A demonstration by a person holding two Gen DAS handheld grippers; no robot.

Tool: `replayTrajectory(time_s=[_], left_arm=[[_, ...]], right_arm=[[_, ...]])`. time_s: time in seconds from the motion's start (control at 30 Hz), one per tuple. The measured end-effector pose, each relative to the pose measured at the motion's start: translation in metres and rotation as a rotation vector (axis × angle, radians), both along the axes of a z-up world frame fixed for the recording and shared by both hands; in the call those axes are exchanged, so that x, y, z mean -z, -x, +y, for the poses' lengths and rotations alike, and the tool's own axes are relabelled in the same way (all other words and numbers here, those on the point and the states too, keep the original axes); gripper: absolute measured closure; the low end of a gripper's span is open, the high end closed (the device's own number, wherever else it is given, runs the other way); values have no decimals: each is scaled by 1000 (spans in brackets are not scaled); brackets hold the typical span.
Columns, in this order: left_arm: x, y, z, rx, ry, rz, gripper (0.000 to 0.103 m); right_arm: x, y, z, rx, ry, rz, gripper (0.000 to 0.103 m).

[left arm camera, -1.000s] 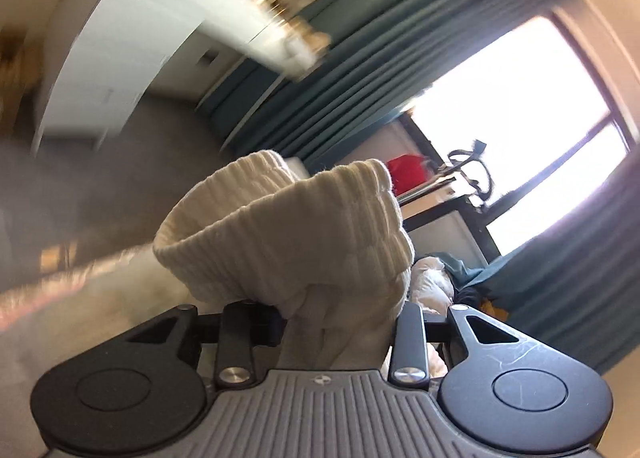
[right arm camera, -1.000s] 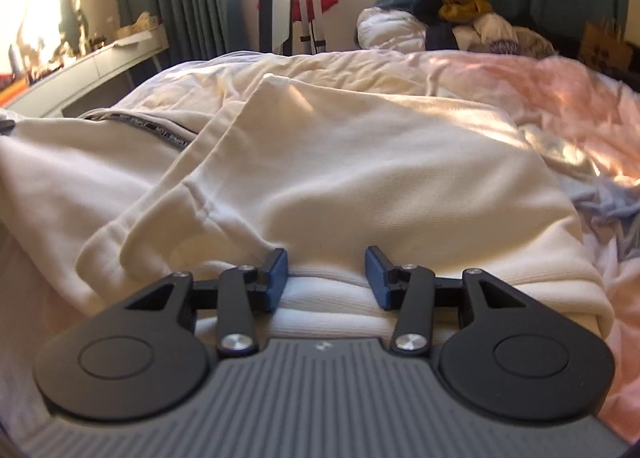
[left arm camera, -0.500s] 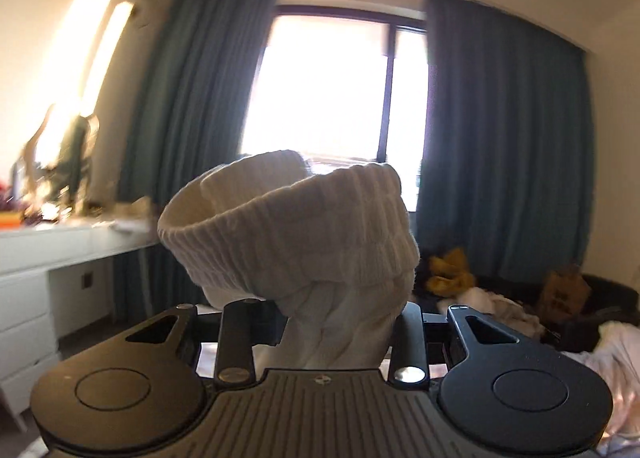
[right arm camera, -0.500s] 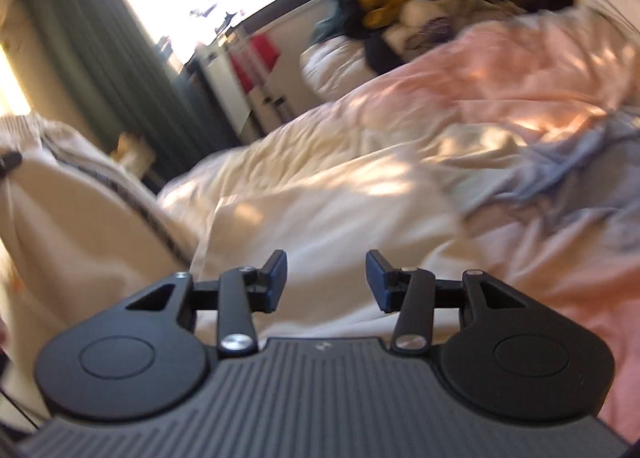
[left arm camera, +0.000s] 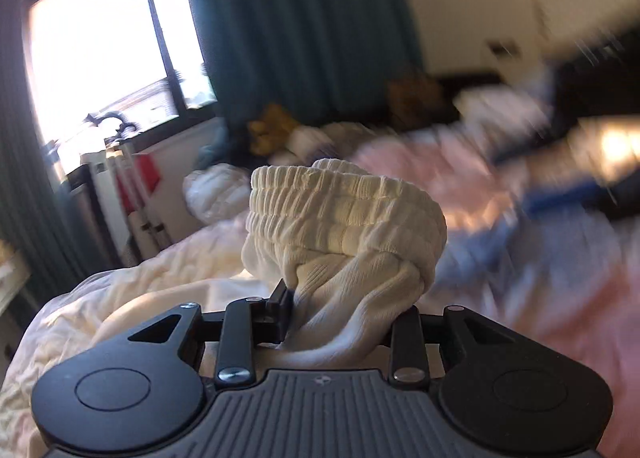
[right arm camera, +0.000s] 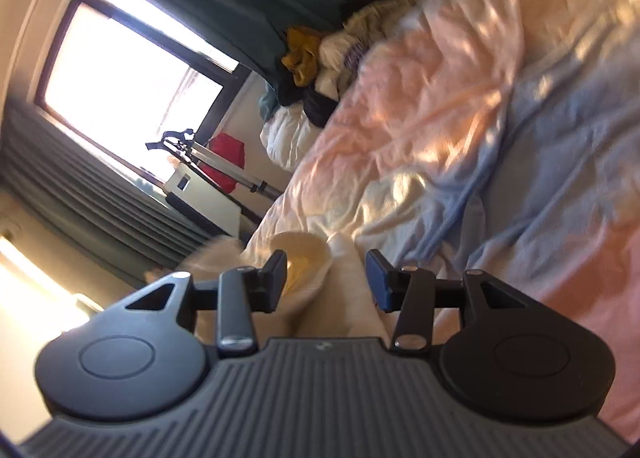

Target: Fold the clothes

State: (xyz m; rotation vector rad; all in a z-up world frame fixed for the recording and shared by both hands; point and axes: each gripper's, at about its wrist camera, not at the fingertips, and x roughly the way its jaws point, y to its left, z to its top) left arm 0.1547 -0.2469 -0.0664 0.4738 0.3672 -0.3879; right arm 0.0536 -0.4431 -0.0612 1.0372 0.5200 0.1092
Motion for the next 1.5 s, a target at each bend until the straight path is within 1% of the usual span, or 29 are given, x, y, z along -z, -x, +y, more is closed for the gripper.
replayTrajectory(time_s=[0.07, 0.13, 0.17, 0.2, 0.3, 0.4, 0.5, 0.53, 0.6, 0.77, 0.87, 0.9, 0.93, 0.97, 1.03, 1.1, 1.2, 1.27, 1.33, 1.37, 1.4, 1.43, 1.47, 1.5], left_arm=[[14, 6, 23, 32, -37, -11, 69], [17, 11, 31, 56, -63, -10, 63], [18, 15, 37, 64, -75, -7, 62], [19, 22, 50, 71, -85, -4, 56], [27, 40, 79, 98, -109, 12, 51], [23, 57, 101, 114, -113, 28, 46], [15, 70, 119, 113, -109, 44, 43], [14, 73, 124, 111, -109, 50, 43], [14, 78, 134, 104, -106, 58, 43], [17, 75, 148, 84, -70, 79, 42], [20, 81, 150, 97, -70, 70, 42], [22, 79, 151, 100, -64, 73, 42], [24, 76, 153, 102, -55, 81, 42], [25, 73, 154, 104, -47, 89, 41], [27, 68, 158, 102, -20, 103, 41], [28, 66, 162, 105, 2, 108, 42], [30, 66, 164, 114, 5, 96, 44], [32, 65, 166, 121, 11, 95, 48], [33, 66, 168, 132, 18, 91, 60], [33, 67, 169, 139, 22, 86, 64], [33, 68, 170, 145, 25, 80, 74], [32, 69, 171, 151, 31, 77, 82], [31, 71, 172, 156, 39, 75, 84], [30, 72, 173, 161, 46, 73, 87]], right_arm=[[11, -8, -5, -29, -90, -1, 56], [14, -18, -3, -50, -115, 11, 56], [13, -25, 0, -66, -102, 19, 56], [11, -33, 3, -84, -83, 26, 56], [9, -55, 17, -162, -14, 44, 56], [9, -67, 35, -257, 39, 56, 56], [0, -70, 47, -291, 110, 39, 56], [-2, -72, 50, -295, 133, 35, 56], [-2, -76, 53, -317, 141, 33, 56], [7, -93, 55, -392, 100, 9, 56], [13, -107, 55, -433, 97, -3, 47], [16, -112, 56, -436, 108, 3, 34], [20, -116, 57, -438, 123, 17, 27], [24, -120, 58, -438, 124, 30, 25], [30, -124, 60, -440, 114, 43, 26], [31, -125, 60, -445, 100, 44, 26], [32, -125, 60, -438, 110, 46, 26], [32, -124, 60, -432, 119, 48, 26], [32, -124, 59, -426, 127, 49, 27], [32, -124, 59, -424, 131, 50, 28], [32, -124, 59, -421, 136, 51, 35], [32, -124, 59, -418, 140, 51, 52], [32, -123, 57, -405, 156, 61, 63], [32, -122, 56, -389, 176, 73, 84]])
